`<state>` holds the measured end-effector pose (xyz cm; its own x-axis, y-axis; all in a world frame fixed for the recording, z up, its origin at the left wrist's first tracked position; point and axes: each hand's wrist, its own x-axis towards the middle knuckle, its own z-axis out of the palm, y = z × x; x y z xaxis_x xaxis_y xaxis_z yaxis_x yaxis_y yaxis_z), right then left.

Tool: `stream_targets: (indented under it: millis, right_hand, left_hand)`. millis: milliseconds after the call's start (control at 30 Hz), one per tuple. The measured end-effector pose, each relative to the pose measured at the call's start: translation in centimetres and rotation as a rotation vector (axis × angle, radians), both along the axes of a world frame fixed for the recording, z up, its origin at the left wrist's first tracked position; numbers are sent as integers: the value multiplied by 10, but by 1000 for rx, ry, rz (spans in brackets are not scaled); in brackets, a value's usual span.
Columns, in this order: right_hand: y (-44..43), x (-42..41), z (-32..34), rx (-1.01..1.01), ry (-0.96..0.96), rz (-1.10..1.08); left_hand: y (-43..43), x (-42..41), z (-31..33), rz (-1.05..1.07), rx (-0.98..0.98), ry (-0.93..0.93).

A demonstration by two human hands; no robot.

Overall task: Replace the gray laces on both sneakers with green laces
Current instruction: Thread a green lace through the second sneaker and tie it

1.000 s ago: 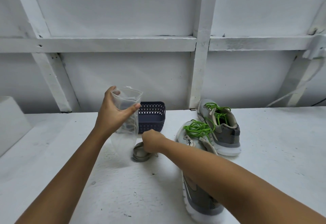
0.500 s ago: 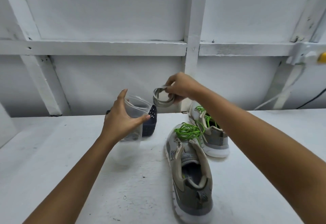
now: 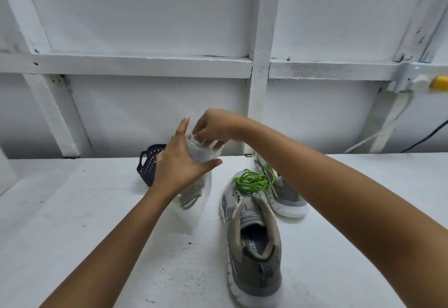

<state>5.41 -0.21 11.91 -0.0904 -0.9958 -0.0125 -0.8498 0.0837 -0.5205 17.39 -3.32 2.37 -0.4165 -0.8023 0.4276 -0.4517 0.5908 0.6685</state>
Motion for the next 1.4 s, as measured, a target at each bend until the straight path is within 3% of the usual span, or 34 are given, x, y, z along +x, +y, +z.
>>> stream_targets:
  millis: [133, 267, 367, 500, 667, 767, 900, 1033, 1167, 1400]
  right_hand:
    - [10, -7, 2, -161, 254, -11]
    - [28, -16, 1, -11, 302, 39]
    - [36, -23, -2, 16, 108, 42]
    - [40, -32, -4, -109, -62, -13]
    - [48, -51, -6, -212, -342, -17]
    - [51, -59, -13, -264, -402, -7]
    - [57, -67, -19, -339, -382, -31]
    - [61, -73, -21, -420, -382, -59]
    - [64, -78, -27, -429, -620, -147]
    - [69, -85, -34, -191, -903, -310]
  left_hand:
    - [-1, -1, 0, -35, 110, 165]
    - [-3, -2, 2, -29, 109, 231]
    - [0, -5, 5, -32, 93, 211]
    - [7, -8, 8, -148, 129, 236]
    - [-6, -13, 9, -106, 445, 579]
    - [-13, -18, 13, -80, 513, 608]
    - [-16, -21, 18, -111, 458, 584]
    - [-17, -24, 24, -59, 224, 555]
    - [-12, -25, 33, -103, 251, 626]
    - [-8, -26, 39, -159, 340, 674]
